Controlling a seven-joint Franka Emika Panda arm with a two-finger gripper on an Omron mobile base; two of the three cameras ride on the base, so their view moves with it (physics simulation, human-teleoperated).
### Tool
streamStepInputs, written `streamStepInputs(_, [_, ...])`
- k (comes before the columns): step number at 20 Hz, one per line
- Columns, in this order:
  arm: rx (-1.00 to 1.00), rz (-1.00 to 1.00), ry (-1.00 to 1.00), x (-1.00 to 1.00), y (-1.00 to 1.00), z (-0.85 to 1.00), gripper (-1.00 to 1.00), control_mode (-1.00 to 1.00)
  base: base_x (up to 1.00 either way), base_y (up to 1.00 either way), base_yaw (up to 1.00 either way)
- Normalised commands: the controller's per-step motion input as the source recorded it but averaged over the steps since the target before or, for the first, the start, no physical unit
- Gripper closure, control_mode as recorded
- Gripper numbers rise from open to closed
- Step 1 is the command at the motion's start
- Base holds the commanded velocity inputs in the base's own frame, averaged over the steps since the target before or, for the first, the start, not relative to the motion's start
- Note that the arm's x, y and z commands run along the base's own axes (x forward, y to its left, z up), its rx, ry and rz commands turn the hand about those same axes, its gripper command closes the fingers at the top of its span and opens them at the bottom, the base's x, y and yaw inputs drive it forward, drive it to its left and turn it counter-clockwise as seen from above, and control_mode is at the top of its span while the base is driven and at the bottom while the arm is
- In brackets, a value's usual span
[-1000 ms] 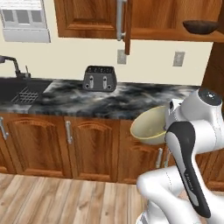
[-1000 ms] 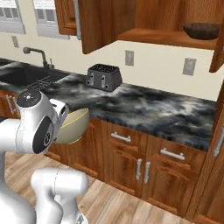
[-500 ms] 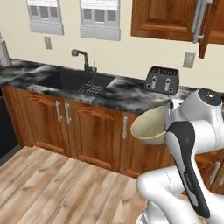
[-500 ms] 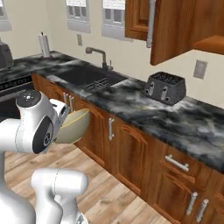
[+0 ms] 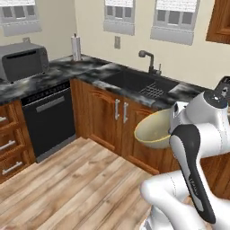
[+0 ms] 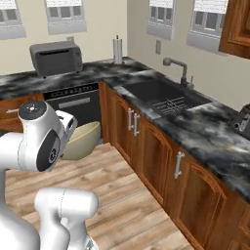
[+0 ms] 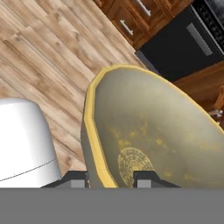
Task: Move the bowls from the cabinet to the plates on the dining table.
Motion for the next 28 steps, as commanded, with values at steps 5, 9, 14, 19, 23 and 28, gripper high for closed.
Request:
streamStepInputs(5, [0.00,0.00,0.00,0.00,0.00,0.00,1.00,1.00,0.08,0.63,0.52])
streamStepInputs(9, [0.00,0.00,0.00,0.00,0.00,0.00,1.00,1.00,0.04,0.65,0.53])
streamStepInputs(14, [0.00,0.00,0.00,0.00,0.00,0.00,1.00,1.00,0.04,0.58,0.53])
streamStepInputs(19, [0.00,0.00,0.00,0.00,0.00,0.00,1.00,1.00,0.02,0.43,0.52])
streamStepInputs(23, [0.00,0.00,0.00,0.00,0.00,0.00,1.00,1.00,0.00,0.39,0.52])
streamStepInputs(28, [0.00,0.00,0.00,0.00,0.00,0.00,1.00,1.00,0.00,0.26,0.52])
